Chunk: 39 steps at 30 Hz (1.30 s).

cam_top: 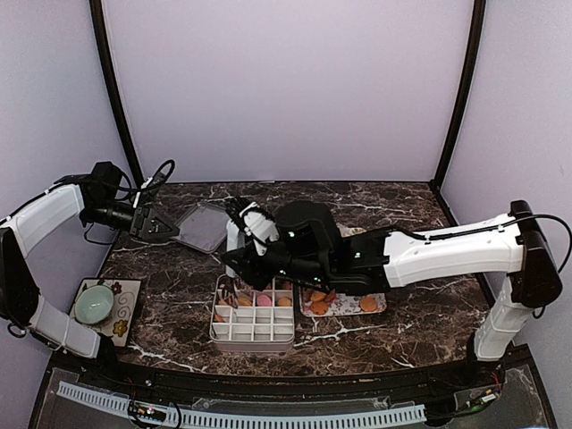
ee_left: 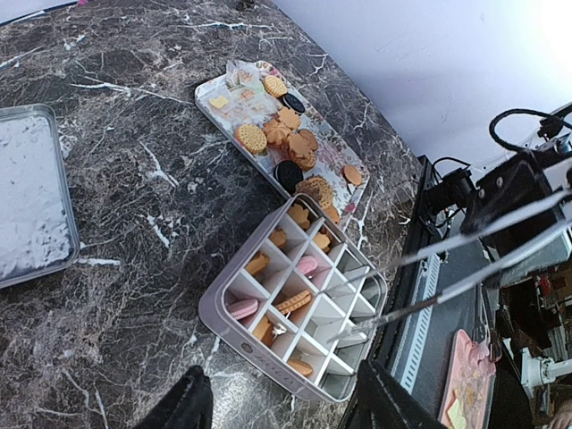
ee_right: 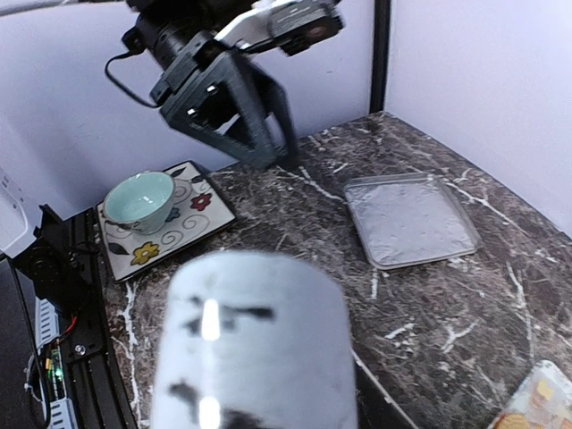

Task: Pack the cookies
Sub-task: Place the fake cookies in the empty pocket of the box, then pick up the fake cookies from the plate.

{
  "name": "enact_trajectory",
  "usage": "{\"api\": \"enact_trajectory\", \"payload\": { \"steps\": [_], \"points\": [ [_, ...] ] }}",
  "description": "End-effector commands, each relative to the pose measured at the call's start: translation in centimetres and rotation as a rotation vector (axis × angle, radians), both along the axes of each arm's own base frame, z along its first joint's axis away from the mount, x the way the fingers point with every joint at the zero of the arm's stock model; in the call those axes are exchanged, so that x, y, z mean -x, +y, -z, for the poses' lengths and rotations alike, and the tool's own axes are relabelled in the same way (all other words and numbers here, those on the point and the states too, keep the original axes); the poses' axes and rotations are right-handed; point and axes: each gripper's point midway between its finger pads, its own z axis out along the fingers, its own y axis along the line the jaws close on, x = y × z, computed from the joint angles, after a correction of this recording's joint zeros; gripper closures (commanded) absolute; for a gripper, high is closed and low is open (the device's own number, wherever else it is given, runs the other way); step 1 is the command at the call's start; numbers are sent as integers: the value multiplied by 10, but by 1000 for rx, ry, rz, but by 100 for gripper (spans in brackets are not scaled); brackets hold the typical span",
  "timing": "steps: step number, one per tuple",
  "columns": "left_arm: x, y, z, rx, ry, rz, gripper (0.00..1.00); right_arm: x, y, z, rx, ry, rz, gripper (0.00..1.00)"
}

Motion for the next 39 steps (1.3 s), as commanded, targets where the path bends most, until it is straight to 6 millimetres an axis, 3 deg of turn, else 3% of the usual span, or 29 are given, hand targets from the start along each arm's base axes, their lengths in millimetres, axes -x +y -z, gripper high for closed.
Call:
{"api": "enact_trajectory", "payload": {
  "steps": [1, 10, 16, 23, 32, 39],
  "points": [
    [5, 0, -9, 11, -20, 5, 44, -30, -45, -49, -105, -56, 122, 60],
    [3, 0, -10, 16, -19, 6, 44, -64, -139, -26, -36, -45, 329, 60],
    [3, 0, -9, 19, -14, 7, 44, -74, -174, 0, -14, -3, 407, 59],
    [3, 0, -8, 18, -12, 6, 44, -75, -173, 19, 7, 20, 409, 59],
    [4, 0, -7, 11, -9, 6, 44, -82, -165, 21, -10, 27, 400, 60],
    [4, 0, -5, 10, -7, 6, 44, -89, -160, 32, -4, 40, 405, 68]
  ]
}}
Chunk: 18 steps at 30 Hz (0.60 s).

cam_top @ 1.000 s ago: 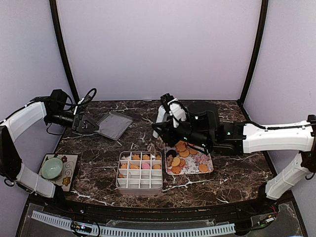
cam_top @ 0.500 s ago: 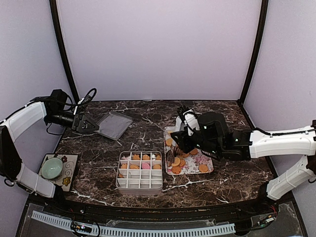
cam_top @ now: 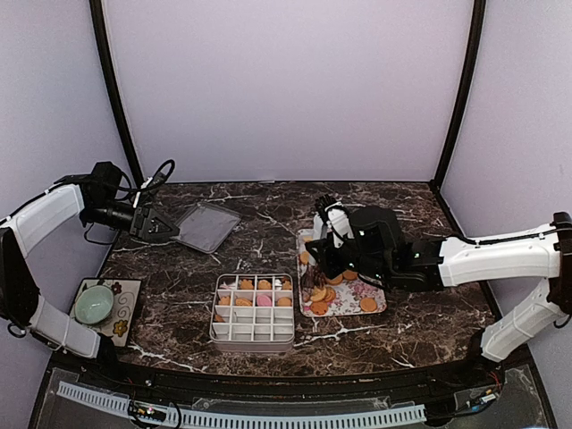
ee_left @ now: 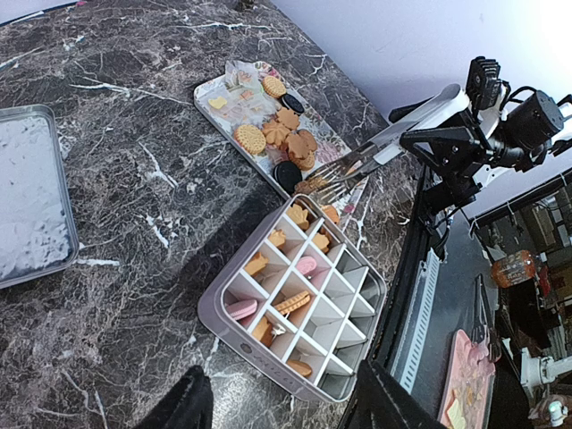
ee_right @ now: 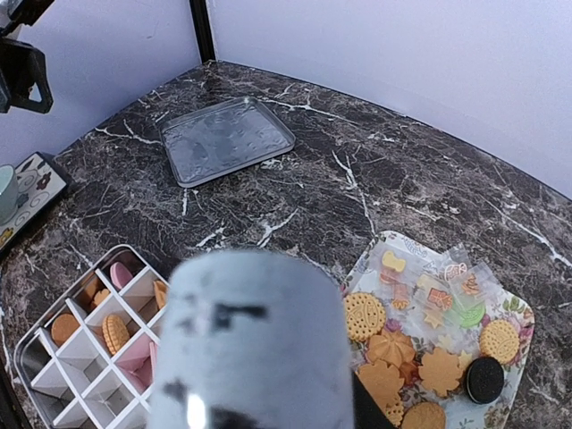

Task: Pack the cookies
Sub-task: Pick up the fake cookies from the plate.

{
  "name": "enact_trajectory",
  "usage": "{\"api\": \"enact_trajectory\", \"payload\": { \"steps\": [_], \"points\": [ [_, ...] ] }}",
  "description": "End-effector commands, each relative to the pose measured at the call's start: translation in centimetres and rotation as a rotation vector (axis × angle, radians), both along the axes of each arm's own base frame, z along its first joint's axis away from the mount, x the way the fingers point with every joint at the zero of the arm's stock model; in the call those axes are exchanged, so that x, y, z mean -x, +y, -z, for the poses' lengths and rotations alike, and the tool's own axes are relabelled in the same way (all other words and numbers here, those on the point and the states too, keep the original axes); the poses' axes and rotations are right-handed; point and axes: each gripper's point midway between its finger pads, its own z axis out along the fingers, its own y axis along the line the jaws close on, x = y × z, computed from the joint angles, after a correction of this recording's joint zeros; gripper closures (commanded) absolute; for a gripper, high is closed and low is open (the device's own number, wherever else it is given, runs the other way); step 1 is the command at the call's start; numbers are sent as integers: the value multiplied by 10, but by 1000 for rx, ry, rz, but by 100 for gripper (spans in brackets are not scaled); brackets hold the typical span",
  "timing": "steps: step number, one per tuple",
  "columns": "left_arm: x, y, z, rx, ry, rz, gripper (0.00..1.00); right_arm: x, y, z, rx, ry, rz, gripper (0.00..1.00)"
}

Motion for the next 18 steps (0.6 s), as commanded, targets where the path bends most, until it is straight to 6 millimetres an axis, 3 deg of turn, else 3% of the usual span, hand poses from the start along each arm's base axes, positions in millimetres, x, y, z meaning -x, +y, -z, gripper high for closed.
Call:
{"api": "enact_trajectory", "payload": {
  "steps": [1, 9, 18],
  "points": [
    [4, 1, -5, 7, -5, 5, 44, -11, 8, -16, -83, -24, 15, 70],
    [5, 1, -5, 7, -6, 7, 44, -14, 11, -19, -85, -27, 14, 80],
    [5, 1, -3, 9, 0, 10, 44, -4, 6, -75, -168, -81, -20, 92]
  ]
}}
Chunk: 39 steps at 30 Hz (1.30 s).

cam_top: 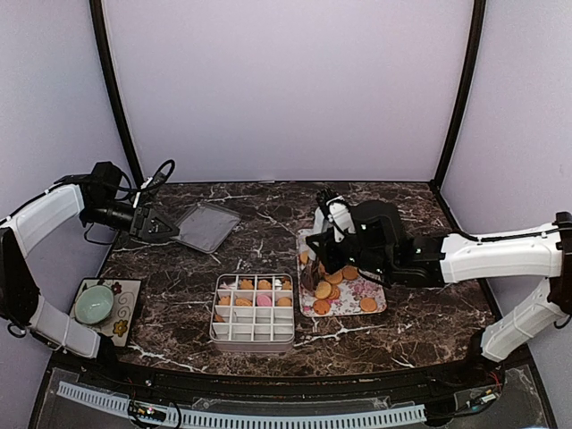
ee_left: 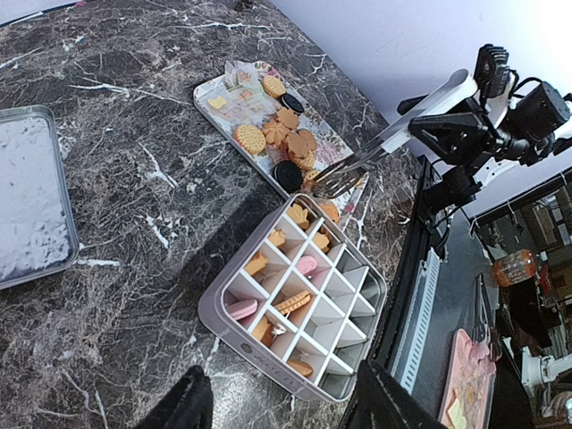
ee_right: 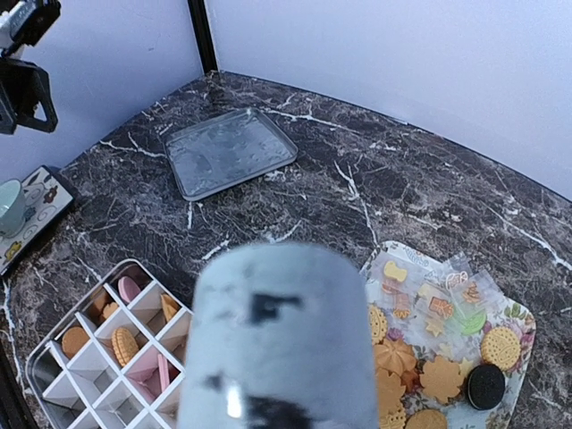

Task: Pack the cookies
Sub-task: Pick up the fake cookies from the plate, then place the fake cookies in the empty pocket of the box.

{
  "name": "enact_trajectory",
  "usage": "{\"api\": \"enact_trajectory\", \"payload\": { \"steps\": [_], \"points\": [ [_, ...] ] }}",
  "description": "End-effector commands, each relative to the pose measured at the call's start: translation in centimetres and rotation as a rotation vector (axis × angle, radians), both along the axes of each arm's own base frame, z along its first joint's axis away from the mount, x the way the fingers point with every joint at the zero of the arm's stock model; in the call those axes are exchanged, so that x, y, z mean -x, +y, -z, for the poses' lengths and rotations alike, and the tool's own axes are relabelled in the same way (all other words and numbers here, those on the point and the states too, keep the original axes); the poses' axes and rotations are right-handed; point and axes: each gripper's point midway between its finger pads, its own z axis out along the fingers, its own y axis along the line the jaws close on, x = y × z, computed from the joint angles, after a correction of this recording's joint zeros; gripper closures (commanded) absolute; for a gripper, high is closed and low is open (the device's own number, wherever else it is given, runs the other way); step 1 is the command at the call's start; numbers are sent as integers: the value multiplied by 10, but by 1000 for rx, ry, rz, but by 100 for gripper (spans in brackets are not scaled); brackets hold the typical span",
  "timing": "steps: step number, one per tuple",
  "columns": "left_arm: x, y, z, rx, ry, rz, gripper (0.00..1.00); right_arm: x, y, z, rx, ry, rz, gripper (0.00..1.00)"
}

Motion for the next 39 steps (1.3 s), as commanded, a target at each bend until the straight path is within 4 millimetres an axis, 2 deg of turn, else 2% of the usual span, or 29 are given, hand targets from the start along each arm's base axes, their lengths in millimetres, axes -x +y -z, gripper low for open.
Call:
{"api": "enact_trajectory", "payload": {
  "steps": [1, 5, 8, 11, 15, 19, 24, 31, 36, 39],
  "points": [
    [5, 1, -3, 10, 2, 8, 44, 5, 5, -74, -147, -91, -34, 92],
    [4, 1, -2, 8, 5, 7, 44, 22, 21, -98, -157, -129, -79, 92],
    [4, 1, -2, 9, 5, 7, 44, 41, 47, -113, -175, -149, -147, 92],
    [4, 1, -3, 10, 6, 5, 44, 60, 81, -121, -185, -157, -226, 93],
    [4, 1, -4, 8, 2, 6, 44, 80, 124, -112, -169, -145, -322, 93],
    [6, 1, -4, 5, -1, 6, 44, 88, 149, -90, -132, -123, -369, 94],
    [6, 1, -5, 11, 3, 6, 44, 94, 160, -73, -120, -92, -397, 94],
    [5, 0, -6, 15, -2, 7, 44, 97, 161, -52, -94, -53, -407, 94],
    [4, 0, -7, 15, 1, 5, 44, 97, 160, -47, -85, -41, -404, 91],
    [3, 0, -7, 15, -1, 5, 44, 97, 155, -51, -86, -46, -393, 90]
  ]
}}
